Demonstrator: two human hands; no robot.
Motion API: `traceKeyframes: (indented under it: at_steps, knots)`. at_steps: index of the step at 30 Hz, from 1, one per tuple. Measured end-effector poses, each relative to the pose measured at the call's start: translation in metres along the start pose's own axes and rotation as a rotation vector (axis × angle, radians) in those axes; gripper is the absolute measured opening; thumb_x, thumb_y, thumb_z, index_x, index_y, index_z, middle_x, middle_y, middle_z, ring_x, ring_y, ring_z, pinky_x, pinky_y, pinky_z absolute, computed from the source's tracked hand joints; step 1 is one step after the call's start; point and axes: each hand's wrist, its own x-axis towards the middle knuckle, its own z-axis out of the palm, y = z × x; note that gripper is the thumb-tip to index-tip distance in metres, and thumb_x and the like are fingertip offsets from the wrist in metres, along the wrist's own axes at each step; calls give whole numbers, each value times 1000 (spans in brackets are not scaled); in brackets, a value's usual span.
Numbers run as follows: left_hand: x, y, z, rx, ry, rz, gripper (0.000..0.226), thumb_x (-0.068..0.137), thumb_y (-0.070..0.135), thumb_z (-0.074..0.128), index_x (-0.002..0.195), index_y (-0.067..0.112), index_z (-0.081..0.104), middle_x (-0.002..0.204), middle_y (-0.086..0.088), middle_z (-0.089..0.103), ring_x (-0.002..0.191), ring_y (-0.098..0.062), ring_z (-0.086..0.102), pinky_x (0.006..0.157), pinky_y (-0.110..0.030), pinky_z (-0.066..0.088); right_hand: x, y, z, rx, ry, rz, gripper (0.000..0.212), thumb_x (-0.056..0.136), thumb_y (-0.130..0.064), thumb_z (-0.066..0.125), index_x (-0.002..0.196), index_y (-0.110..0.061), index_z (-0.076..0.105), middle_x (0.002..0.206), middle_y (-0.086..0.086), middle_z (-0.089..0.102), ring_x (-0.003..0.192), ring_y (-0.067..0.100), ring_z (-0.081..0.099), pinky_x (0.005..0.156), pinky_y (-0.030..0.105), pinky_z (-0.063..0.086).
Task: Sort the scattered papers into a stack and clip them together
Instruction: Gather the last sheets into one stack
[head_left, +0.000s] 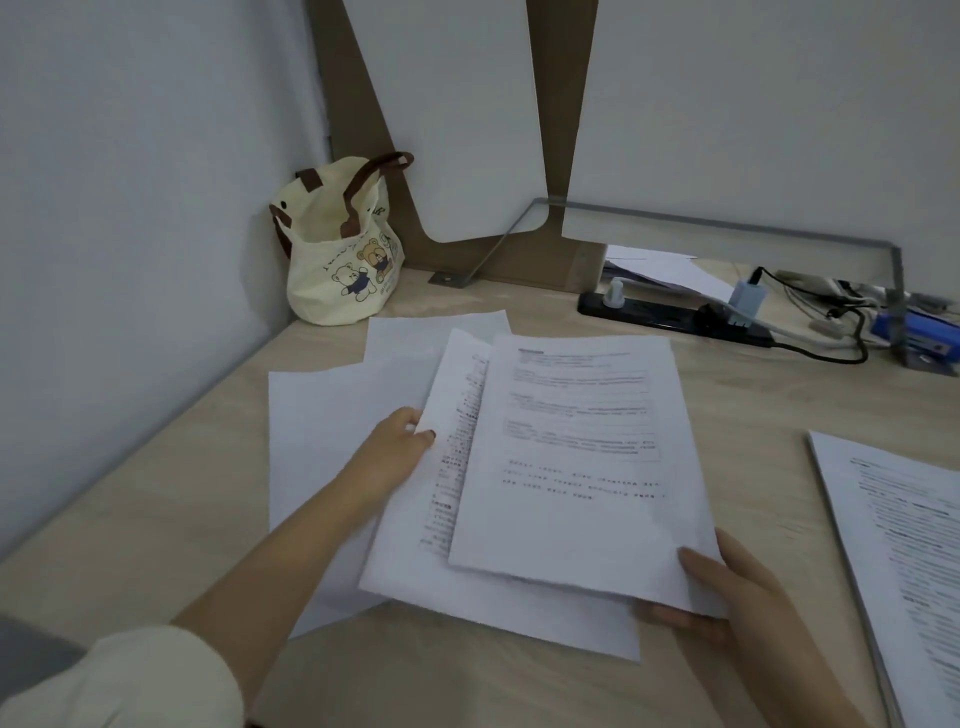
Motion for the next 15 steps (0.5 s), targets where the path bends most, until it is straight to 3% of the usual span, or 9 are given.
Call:
traceKeyframes:
  at_steps: [4,6,7,10,12,15]
  knots:
    - [-34,-24,7,-216,33,-116,36,95,29,41,124,10,51,123,-10,59,110,-28,58,101,-45,44,-3,13,16,-144,-17,32,22,92,0,47,111,-5,56,95,12,63,79,33,61,42,32,56]
    - [-47,-32,9,-302,-6,-140,59,85,50,47,132,14,46,130,-5,56,117,-25,55,105,-47,41,-6,16,23,-243,-23,19,19,93,-2,46,107,-9,56,88,14,65,66,34,65,39,28,53]
    - [-51,-35,10,-319,-34,-140,62,83,50,52,133,14,45,131,-4,56,117,-23,56,104,-46,42,-9,16,27,-295,-39,11,18,93,-3,45,104,-11,57,79,15,67,57,33,66,39,27,52]
    - [-66,-36,12,-272,8,-86,37,91,18,52,126,8,46,120,-2,59,105,-19,59,86,-31,50,-17,15,39,-400,-99,0,18,95,-8,44,94,-18,60,66,11,69,47,26,64,42,29,52]
    - [-77,-38,7,-231,136,-39,30,93,11,47,123,11,44,111,0,55,97,-16,54,70,-19,43,-19,13,44,-502,-74,-80,17,94,-13,47,90,-20,62,81,8,69,58,21,64,58,35,56]
    - [-100,-46,-16,-265,295,34,24,95,11,43,118,19,45,108,4,54,91,-11,54,65,-16,39,-11,7,55,-650,41,-260,17,92,-13,51,103,-15,64,95,2,66,80,15,60,74,31,50]
